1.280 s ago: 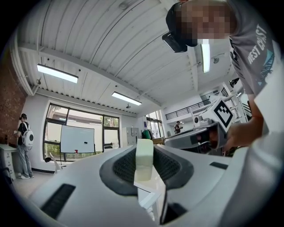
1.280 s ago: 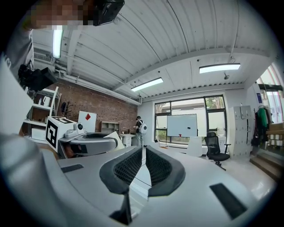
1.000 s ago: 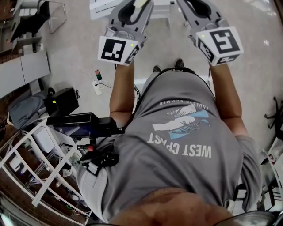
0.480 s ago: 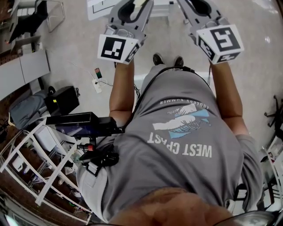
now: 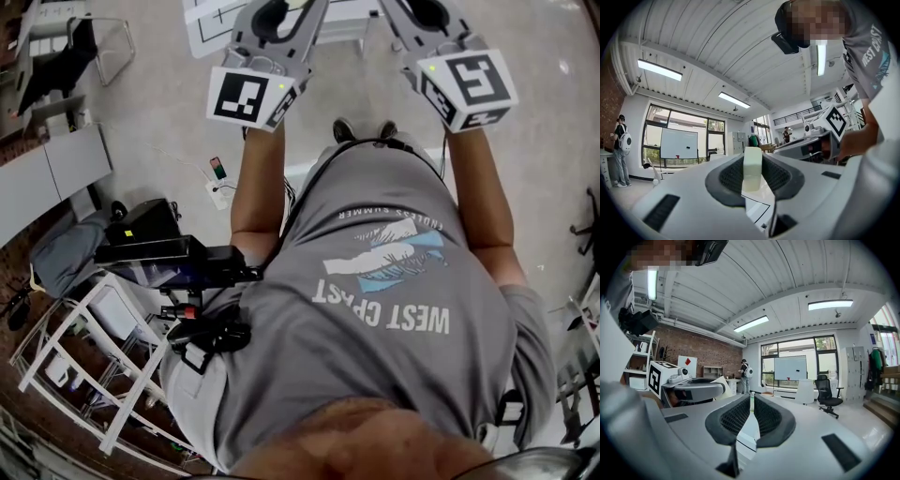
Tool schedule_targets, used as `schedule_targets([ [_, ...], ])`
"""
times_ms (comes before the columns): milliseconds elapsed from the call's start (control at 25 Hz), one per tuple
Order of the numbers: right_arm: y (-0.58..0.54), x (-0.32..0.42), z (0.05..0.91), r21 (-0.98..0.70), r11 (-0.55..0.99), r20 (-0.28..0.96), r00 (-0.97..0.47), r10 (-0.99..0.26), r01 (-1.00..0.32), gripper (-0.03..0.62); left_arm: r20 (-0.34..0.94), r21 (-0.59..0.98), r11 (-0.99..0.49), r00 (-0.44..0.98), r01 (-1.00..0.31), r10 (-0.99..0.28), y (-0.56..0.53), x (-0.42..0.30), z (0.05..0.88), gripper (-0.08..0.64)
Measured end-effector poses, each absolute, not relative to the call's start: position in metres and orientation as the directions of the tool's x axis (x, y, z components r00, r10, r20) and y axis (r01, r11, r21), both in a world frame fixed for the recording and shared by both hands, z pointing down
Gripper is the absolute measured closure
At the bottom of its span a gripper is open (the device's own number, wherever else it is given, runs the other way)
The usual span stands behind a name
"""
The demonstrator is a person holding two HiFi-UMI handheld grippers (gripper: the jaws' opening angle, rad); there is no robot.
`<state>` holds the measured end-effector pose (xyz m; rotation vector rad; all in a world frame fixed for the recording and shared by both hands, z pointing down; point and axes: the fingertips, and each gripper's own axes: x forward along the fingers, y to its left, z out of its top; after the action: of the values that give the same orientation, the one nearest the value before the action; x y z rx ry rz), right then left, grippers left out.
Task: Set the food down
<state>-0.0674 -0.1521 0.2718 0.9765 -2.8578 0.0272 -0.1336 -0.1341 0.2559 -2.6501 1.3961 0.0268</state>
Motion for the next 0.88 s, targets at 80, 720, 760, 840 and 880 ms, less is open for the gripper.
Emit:
schedule_targets([
  [80, -0.157, -0.07, 0.271, 0.022, 0.784, 0.123, -0.777, -0.618, -0.62, 0.583, -0.086, -0.12, -0.567, 0.578, -0.815, -0.812, -0.14, -0.136, 0.254, 0.456],
  [720, -0.225, -0.033, 0.275, 0.023, 0.81, 0.14, -0.801, -0.583, -0.586, 0.583, -0.076, -0.106, -0.533, 0.541, -0.84, -0.838, -0.206, -0.099, 0.261, 0.456],
  [760, -0.231, -0.034, 0.274, 0.024, 0.814, 0.138, -0.804, -0.578, -0.58, 0.583, -0.076, -0.108, -0.528, 0.536, -0.843, -0.841, -0.212, -0.099, 0.262, 0.456],
  [840, -0.244, -0.039, 0.275, 0.025, 0.823, 0.138, -0.814, -0.565, -0.567, 0.583, -0.075, -0.109, -0.514, 0.523, -0.851, -0.849, -0.225, -0.103, 0.262, 0.456],
  [880, -0.249, -0.041, 0.276, 0.023, 0.828, 0.139, -0.818, -0.558, -0.561, 0.583, -0.074, -0.108, -0.508, 0.517, -0.855, -0.853, -0.229, -0.105, 0.262, 0.456],
])
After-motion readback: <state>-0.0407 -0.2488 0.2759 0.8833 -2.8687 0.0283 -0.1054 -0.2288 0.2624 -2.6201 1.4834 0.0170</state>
